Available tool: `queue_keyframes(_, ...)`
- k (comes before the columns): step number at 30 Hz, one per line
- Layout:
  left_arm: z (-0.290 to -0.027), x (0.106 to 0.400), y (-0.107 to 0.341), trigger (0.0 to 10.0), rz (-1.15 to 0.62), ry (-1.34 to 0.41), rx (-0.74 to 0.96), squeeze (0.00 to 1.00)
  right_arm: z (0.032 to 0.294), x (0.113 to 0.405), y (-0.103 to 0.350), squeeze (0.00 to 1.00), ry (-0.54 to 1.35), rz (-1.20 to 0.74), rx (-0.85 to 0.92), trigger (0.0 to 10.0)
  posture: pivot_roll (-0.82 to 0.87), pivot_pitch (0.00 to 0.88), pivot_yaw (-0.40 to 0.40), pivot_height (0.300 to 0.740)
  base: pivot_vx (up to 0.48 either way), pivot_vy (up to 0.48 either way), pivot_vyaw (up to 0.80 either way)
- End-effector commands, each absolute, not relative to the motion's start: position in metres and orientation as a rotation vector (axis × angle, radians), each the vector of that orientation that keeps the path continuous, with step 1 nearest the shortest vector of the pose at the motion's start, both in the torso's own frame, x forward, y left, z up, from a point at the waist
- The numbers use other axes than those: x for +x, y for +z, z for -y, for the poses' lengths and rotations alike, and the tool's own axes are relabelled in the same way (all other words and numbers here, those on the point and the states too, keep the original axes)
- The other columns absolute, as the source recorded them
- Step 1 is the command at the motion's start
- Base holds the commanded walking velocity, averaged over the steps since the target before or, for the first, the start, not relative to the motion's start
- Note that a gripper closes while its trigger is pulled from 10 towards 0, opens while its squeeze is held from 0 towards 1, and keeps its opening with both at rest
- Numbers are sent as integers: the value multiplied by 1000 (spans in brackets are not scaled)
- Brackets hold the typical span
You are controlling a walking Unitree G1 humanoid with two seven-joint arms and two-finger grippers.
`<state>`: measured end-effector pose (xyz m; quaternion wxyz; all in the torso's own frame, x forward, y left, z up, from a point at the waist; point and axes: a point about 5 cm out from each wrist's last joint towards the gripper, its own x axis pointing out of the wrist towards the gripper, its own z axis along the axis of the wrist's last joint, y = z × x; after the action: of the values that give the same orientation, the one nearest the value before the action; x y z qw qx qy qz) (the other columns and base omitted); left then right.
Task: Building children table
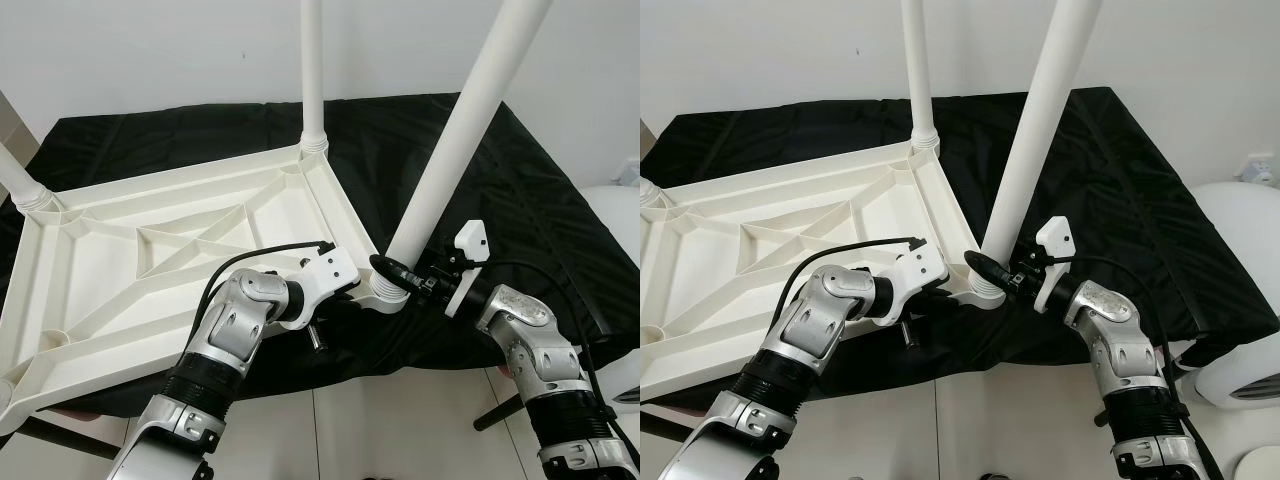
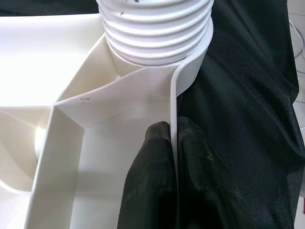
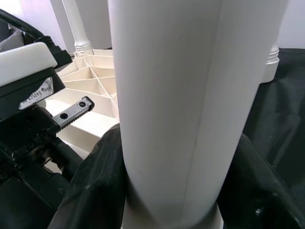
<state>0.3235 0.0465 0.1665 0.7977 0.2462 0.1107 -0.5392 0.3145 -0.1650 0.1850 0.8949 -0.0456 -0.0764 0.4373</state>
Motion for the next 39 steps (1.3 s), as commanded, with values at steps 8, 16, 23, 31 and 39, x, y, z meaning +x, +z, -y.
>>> queue_keyframes(8,-55,332,166,10000,-196,-965,517,0,152,307,179,0,962,143,-110,10000,-126,144,82,740,0,0,0)
queue_keyframes(16,-54,333,167,10000,-191,-964,516,0,158,310,177,0,932,131,-158,10000,-128,144,80,740,0,0,0)
queue_keyframes(23,-54,333,167,10000,-191,-965,517,0,162,314,175,0,895,120,-170,10000,-128,144,82,740,0,0,0)
queue_keyframes(31,-54,333,167,10000,-191,-964,516,0,168,315,172,0,883,100,-193,10000,-128,146,82,740,0,0,0)
queue_keyframes(39,-54,332,167,10000,-190,-965,515,0,174,314,166,0,897,48,-228,10000,-131,148,81,740,0,0,0)
